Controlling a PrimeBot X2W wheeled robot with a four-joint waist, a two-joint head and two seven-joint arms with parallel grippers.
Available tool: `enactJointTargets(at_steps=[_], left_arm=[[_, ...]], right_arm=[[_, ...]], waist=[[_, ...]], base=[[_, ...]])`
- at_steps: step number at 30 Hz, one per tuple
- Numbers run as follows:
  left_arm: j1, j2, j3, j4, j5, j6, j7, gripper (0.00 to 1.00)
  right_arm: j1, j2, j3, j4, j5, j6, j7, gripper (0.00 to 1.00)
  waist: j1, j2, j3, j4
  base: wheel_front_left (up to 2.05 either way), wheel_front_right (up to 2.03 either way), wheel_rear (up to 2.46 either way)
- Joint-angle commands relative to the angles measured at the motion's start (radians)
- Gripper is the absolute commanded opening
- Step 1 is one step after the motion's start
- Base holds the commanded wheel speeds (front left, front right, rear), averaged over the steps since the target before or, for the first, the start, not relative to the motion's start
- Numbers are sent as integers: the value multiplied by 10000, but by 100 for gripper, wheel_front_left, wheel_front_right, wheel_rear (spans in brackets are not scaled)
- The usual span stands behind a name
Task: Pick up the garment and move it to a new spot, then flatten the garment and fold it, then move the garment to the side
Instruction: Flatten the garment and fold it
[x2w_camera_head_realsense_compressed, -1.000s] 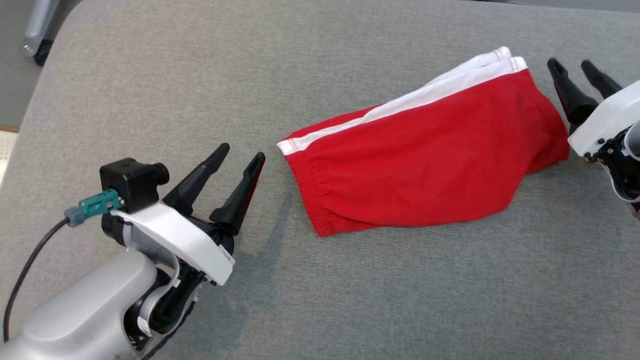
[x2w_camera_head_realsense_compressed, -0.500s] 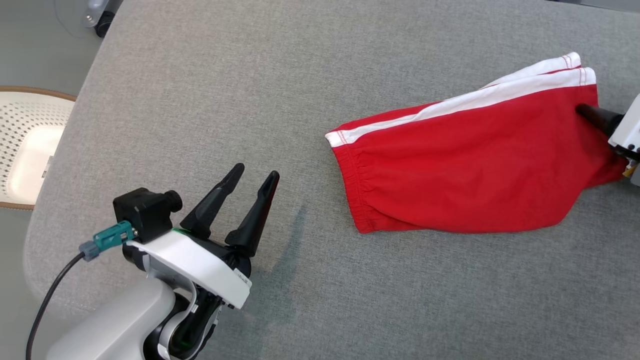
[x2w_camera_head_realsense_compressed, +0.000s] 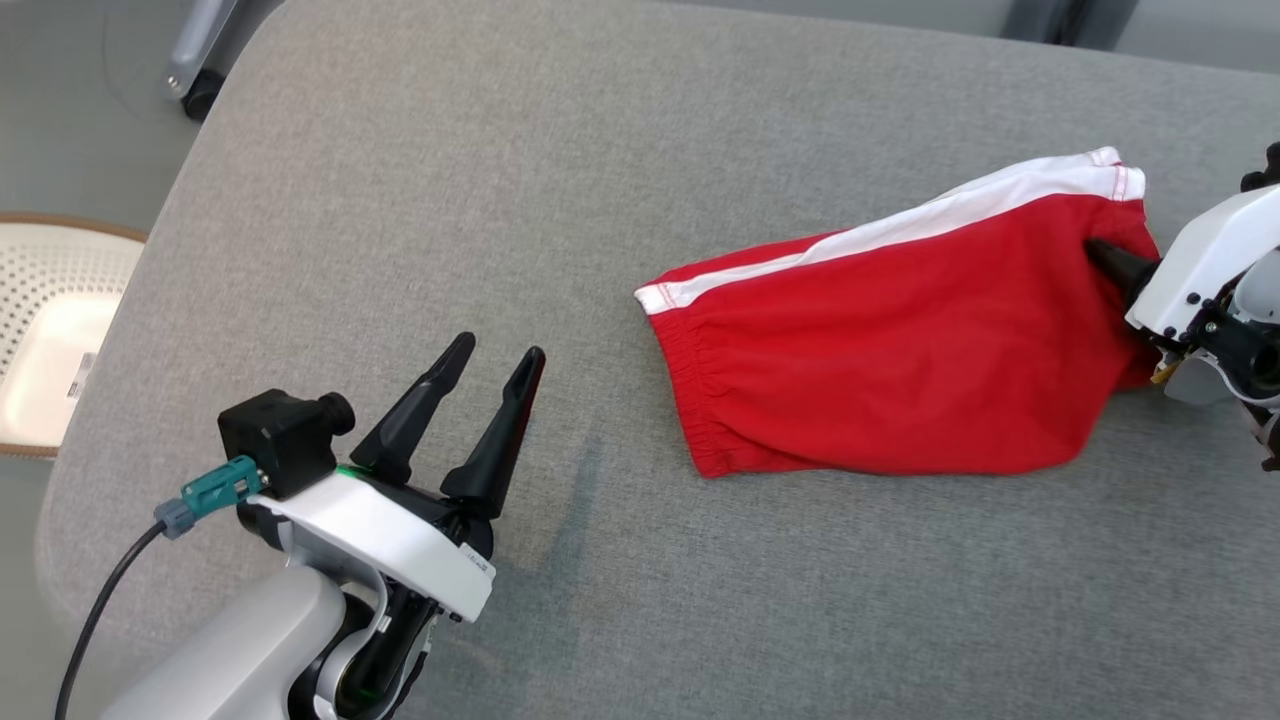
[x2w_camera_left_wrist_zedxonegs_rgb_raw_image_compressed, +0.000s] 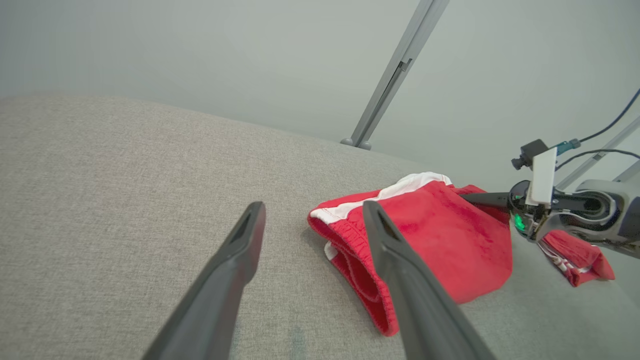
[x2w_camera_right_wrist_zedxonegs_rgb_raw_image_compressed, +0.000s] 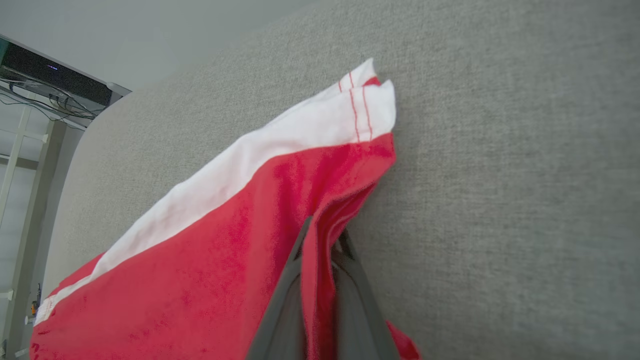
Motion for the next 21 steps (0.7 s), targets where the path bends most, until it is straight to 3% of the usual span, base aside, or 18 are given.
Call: enactJointTargets(at_steps=[1, 7, 13, 21], left_arm=[[136, 20, 95, 65, 169, 32, -39, 100], [728, -26, 596, 335, 761, 278, -39, 100], [1813, -378, 1715, 463, 1463, 453, -40, 100], [3085, -995, 2783, 708, 2155, 164, -40, 100]], right_arm=[[245, -61, -76, -117, 107, 19, -183, 0], [1166, -108, -219, -844, 295, 19, -932, 0], [2313, -310, -335, -1660, 457, 19, -1698, 0], [3736, -614, -548, -2169, 707, 17, -2654, 0]], waist=[[0, 0, -298, -247], [0, 0, -1266, -1001], [0, 0, -2154, -1653], [0, 0, -2711, -2044]], base=[[0, 0, 0], [0, 0, 0], [0, 0, 0], [0, 0, 0]])
